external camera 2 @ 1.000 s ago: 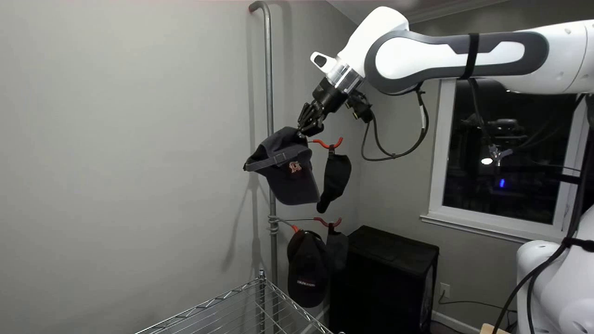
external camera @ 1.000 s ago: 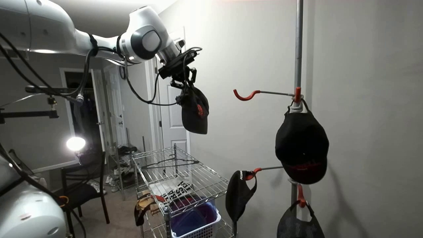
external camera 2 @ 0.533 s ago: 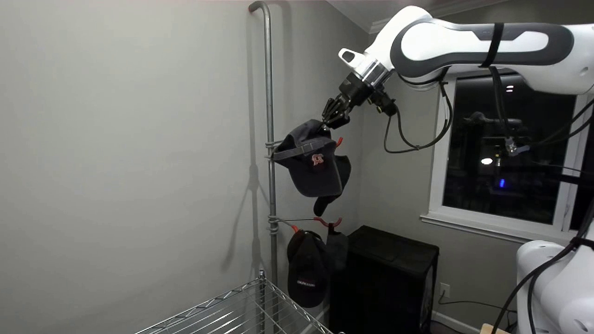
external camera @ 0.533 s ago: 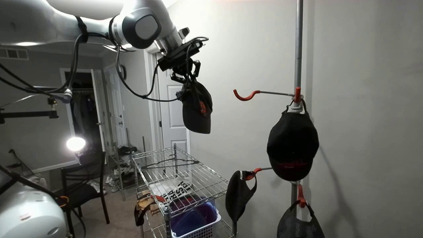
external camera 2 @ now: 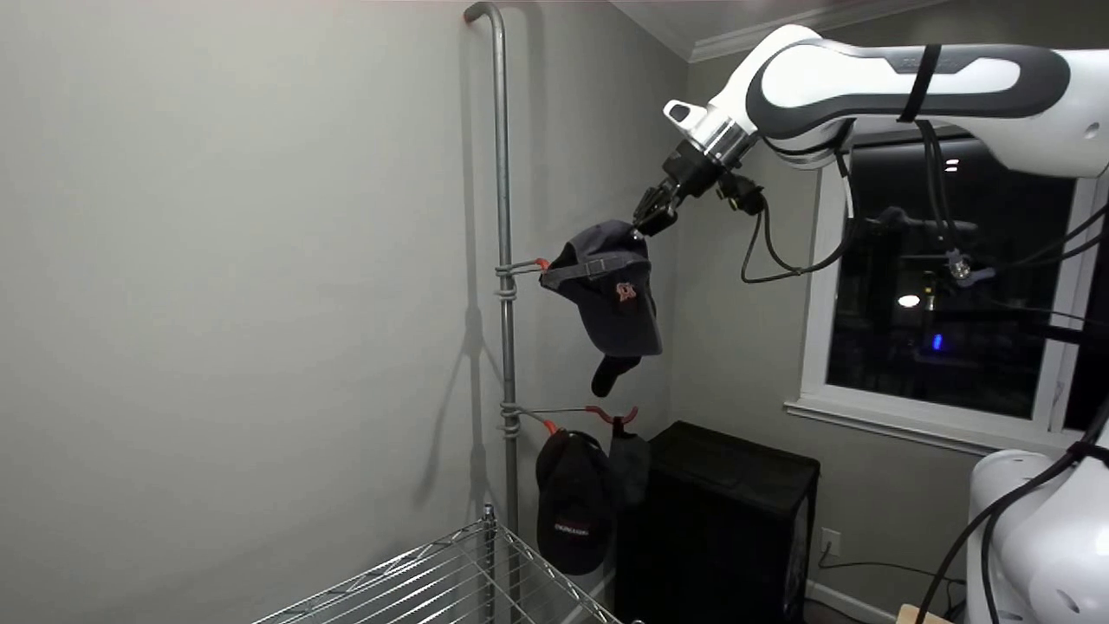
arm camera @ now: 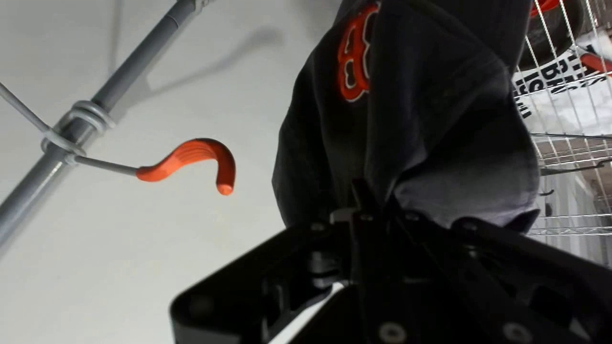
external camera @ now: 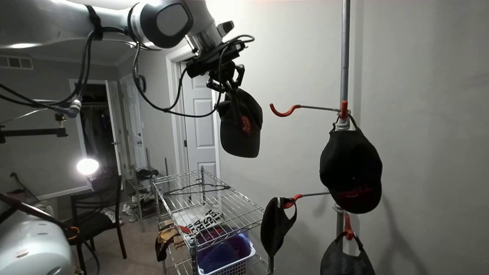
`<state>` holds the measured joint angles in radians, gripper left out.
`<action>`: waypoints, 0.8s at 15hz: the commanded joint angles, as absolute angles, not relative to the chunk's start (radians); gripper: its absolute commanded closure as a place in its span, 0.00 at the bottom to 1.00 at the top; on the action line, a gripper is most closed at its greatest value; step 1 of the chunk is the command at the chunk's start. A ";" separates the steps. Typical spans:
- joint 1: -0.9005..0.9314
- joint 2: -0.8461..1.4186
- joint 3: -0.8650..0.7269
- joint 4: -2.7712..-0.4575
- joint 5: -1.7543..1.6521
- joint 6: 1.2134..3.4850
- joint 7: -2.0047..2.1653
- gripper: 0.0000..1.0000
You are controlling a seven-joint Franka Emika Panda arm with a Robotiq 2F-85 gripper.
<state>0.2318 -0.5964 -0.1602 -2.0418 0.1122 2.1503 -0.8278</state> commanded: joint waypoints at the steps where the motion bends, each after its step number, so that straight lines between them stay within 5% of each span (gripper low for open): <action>1: 0.175 -0.598 -0.149 -2.028 0.124 2.155 -0.743 0.99; 12: 0.059 -0.555 -0.055 -1.986 -0.047 2.296 -0.408 0.99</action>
<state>0.0990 -0.5863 -0.0959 -2.0194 0.0199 2.2582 -0.4937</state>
